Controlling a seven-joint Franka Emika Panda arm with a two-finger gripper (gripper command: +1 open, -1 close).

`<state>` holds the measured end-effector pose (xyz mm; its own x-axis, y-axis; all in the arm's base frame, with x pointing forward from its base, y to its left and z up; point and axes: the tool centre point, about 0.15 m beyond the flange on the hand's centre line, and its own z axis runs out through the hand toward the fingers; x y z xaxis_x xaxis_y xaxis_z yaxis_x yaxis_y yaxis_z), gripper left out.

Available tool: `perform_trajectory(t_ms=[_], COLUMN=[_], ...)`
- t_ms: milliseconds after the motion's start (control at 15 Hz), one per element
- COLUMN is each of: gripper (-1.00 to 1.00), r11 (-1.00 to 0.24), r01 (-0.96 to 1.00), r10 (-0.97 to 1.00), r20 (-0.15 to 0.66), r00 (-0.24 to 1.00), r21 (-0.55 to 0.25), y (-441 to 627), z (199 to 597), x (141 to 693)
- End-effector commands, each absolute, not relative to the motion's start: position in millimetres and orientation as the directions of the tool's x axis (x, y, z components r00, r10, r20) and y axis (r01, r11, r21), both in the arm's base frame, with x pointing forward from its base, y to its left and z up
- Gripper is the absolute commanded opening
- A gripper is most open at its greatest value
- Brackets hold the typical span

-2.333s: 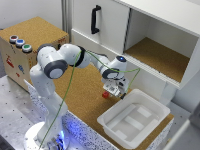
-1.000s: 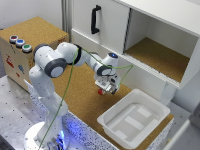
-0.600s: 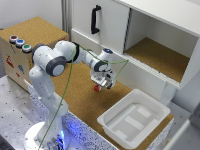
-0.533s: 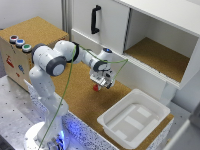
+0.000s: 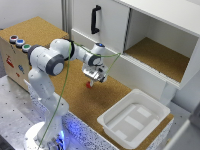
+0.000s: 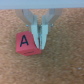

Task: Slide the pink block towards the left

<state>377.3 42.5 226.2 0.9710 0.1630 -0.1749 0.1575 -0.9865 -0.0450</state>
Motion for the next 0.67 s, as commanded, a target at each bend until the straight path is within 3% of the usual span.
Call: perform_trajectory(t_ms=[0, 600], gripper=[-1.0, -1.0], r11=[-0.989, -0.992], r01=[0.142, 0.115], r10=[0.145, 0.121], r20=[-0.177, -0.149], r00=[0.974, 0.982], r21=[-0.032, -0.042], y=[91, 125], z=[221, 238], x=[367, 365])
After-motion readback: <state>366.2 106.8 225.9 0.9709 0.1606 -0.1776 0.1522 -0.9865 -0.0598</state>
